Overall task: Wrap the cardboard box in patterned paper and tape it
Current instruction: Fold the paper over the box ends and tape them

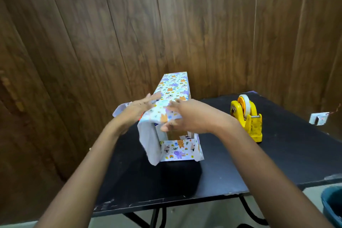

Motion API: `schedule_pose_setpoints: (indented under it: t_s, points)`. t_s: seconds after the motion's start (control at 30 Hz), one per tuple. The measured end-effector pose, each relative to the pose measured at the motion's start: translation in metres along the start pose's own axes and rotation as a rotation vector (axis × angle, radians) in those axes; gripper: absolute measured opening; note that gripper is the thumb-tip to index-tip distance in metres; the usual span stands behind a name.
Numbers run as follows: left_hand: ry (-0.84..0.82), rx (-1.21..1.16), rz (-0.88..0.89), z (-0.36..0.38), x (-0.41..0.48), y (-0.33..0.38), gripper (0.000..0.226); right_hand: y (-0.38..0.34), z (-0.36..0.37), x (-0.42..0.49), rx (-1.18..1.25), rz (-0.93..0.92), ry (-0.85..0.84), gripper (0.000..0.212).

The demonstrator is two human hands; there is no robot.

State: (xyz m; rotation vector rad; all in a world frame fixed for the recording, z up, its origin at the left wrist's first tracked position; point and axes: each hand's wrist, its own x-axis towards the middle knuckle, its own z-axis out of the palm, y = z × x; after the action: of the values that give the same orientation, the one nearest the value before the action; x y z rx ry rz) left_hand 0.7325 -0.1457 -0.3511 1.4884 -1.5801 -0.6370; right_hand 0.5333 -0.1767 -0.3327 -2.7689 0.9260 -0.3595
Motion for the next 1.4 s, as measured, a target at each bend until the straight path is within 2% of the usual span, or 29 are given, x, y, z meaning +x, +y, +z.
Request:
schedule_pose_setpoints:
  t_s: [0.07,0.23,0.3,0.43,0.53,0.63,0.67,0.8,0.93,0.97,1.03,1.13,1.4]
  points:
    - [-0.042,-0.006,0.032,0.011,0.008,-0.001,0.039,0.006,-0.001,-0.004,-0.104,0.020,-0.022,0.050]
    - [-0.019,0.028,0.116,0.029,0.019,-0.003,0.043,0.002,-0.001,-0.009,-0.188,0.049,0.001,0.044]
    - [-0.015,0.208,0.152,0.031,0.023,-0.003,0.044,-0.005,0.012,-0.001,-0.273,0.082,0.017,0.047]
    - [0.066,0.755,0.193,0.032,0.028,-0.001,0.050,-0.018,0.050,0.014,-0.363,0.207,0.014,0.063]
    - [0.143,0.892,0.222,0.038,0.029,-0.002,0.054,-0.023,0.072,0.018,-0.314,0.315,0.114,0.064]
    - [0.200,0.894,0.256,0.040,0.031,-0.006,0.053,-0.014,0.097,0.024,-0.321,0.362,0.486,0.061]
    - [0.220,0.890,0.272,0.041,0.032,-0.006,0.053,-0.009,0.103,0.026,-0.303,0.353,0.545,0.060]
    - [0.290,0.989,0.302,0.050,0.029,0.001,0.053,0.007,0.112,0.027,-0.327,0.333,0.621,0.061]
    - [0.309,1.008,0.484,0.054,0.031,0.004,0.053,0.010,0.114,0.034,-0.250,0.315,0.704,0.071]
    - [0.316,1.055,0.503,0.053,0.033,0.004,0.055,0.011,0.114,0.036,-0.225,0.301,0.749,0.067]
    - [0.293,1.099,0.453,0.053,0.030,0.007,0.057,0.014,0.118,0.037,-0.165,0.274,0.827,0.061]
    - [0.344,1.090,0.403,0.057,0.032,0.006,0.054,0.021,0.129,0.036,-0.121,0.264,0.908,0.060]
    - [0.292,1.183,0.332,0.058,0.036,0.008,0.058,0.024,0.138,0.043,-0.132,0.300,0.978,0.063]
